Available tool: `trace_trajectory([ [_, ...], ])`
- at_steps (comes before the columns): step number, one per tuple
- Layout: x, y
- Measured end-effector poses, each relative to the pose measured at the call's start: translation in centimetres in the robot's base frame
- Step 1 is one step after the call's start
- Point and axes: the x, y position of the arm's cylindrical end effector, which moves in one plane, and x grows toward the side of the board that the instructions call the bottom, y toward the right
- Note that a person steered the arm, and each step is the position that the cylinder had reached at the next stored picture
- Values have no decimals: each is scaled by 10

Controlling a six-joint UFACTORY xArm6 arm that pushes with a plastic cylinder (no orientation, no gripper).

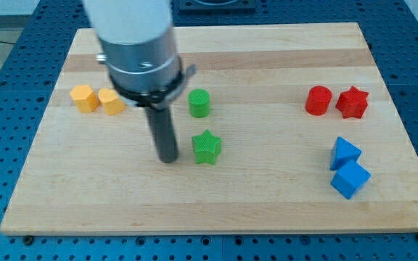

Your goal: Separate the blue blocks from each other

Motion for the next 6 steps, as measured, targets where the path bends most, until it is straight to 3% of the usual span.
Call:
trace_trajectory([
  [1, 0, 70],
  [2, 8, 64],
  [4, 57, 149],
  [5, 41, 172],
  [6, 12, 156],
])
